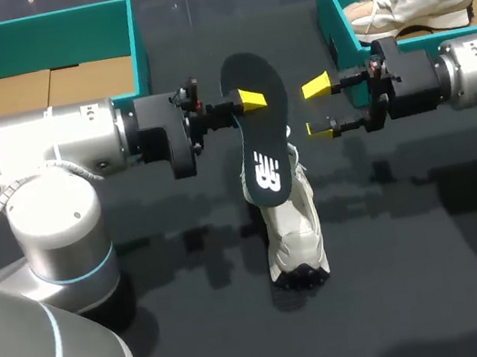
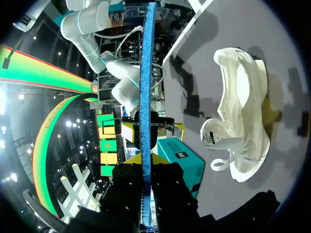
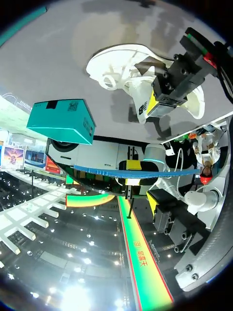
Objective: Take the shoe out of the shoebox, open the shoe tongue, remove and reinsert the insole, then place the shoe into the shoebox
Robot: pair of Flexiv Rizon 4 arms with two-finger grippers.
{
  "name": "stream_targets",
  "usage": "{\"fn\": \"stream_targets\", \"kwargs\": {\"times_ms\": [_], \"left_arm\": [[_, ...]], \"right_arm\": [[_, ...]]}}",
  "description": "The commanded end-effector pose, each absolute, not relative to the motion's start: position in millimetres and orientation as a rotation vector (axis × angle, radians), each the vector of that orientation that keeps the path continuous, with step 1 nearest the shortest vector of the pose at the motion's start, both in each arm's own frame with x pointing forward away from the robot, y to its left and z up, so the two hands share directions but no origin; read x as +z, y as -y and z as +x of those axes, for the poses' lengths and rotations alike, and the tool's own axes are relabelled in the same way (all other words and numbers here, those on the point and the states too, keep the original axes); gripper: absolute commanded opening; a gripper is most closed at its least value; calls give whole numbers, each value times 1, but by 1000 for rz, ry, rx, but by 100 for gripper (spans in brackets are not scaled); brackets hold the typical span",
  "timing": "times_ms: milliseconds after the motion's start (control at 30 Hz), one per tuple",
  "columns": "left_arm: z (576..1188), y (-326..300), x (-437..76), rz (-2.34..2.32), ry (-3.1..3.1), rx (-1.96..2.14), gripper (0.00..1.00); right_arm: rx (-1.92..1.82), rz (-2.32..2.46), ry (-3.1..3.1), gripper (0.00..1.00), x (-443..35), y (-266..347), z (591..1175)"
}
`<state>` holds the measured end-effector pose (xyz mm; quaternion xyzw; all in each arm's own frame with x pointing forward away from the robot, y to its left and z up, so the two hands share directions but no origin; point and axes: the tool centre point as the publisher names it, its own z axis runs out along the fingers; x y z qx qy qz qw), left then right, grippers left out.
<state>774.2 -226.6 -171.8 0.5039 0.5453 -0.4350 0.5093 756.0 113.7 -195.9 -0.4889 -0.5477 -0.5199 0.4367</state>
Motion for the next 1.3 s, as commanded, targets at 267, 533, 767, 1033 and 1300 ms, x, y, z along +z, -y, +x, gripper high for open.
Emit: {"fn": "stream_targets", "kwargs": {"times_ms": [267,533,767,1033,1300], "left_arm": [[744,219,-164,1137,-1449,-1208,0],[744,219,-164,1137,-1449,-1208,0],[728,233,-153,1088,-1539,-1289,0],[700,240,-143,892,-1705,-1461,0],[700,240,-143,892,-1705,-1461,0]], "right_arm": [[-1409,-862,1946,100,-199,-85,743],[-1409,-862,1946,100,-199,-85,743],[-1417,-846,2089,100,-203,-80,744],[-1578,-792,2429,100,-212,-68,728],[-1578,-792,2429,100,-212,-68,728]]}}
